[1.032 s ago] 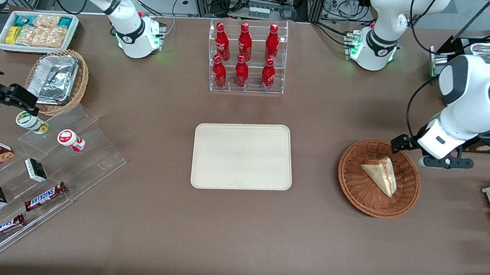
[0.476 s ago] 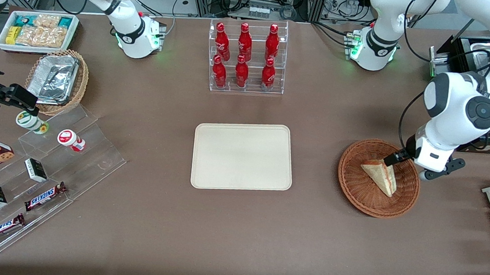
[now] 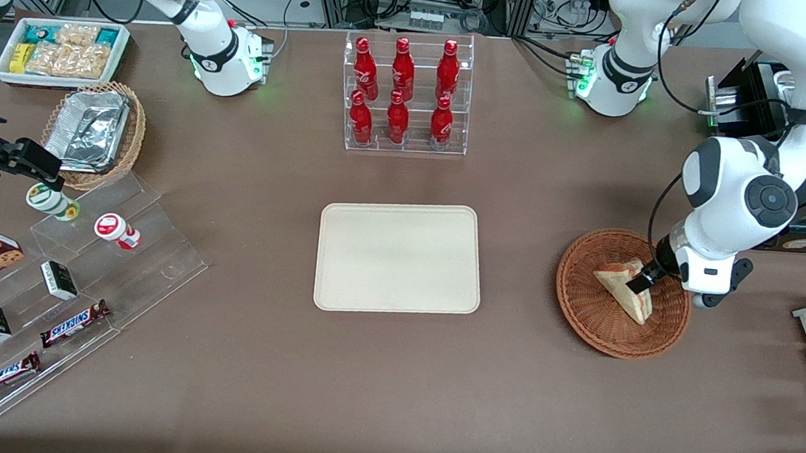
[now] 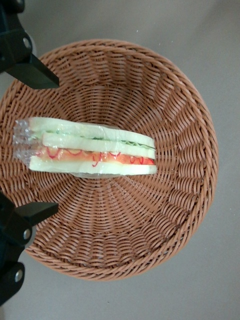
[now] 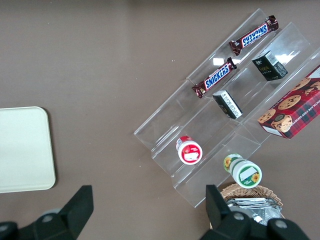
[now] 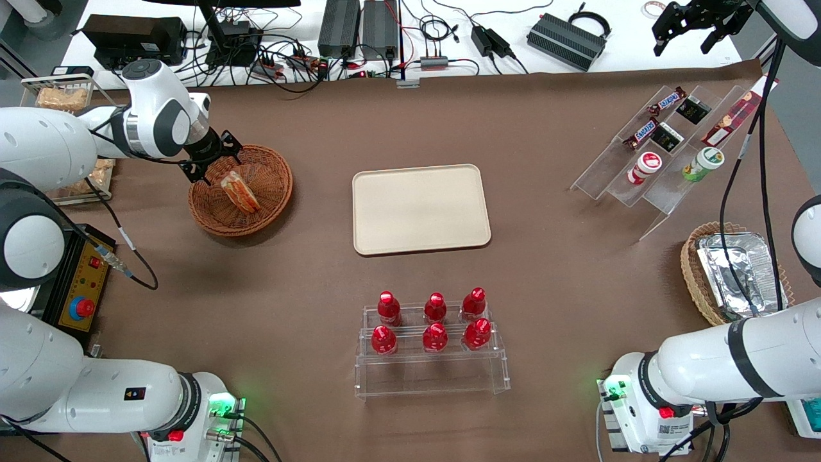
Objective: Place sandwich from basket to tray
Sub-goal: 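Lower the open left gripper over the wrapped sandwich in the basket, then close the left gripper on the sandwich's crust edge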
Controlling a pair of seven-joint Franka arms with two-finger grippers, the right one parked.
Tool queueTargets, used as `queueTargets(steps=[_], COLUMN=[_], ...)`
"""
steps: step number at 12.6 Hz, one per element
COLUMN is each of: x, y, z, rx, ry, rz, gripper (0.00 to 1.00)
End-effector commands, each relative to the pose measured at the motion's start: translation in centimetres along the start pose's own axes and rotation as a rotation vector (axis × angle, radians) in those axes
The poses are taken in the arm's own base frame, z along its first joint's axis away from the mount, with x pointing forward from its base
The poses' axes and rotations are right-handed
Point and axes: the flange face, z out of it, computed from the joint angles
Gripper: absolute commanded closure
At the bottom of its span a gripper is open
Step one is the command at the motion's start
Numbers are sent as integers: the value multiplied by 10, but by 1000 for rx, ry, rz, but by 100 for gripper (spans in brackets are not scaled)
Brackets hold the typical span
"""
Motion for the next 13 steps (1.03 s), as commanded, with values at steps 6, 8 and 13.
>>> queueTargets(steps=[6,8,13], x=[1,0,-1], y=[8,7,5], z=[32,46,59], rx=[12,29,46], ry=[-4,-23,-39], rz=[-41,-48,-55], gripper=[0,0,34])
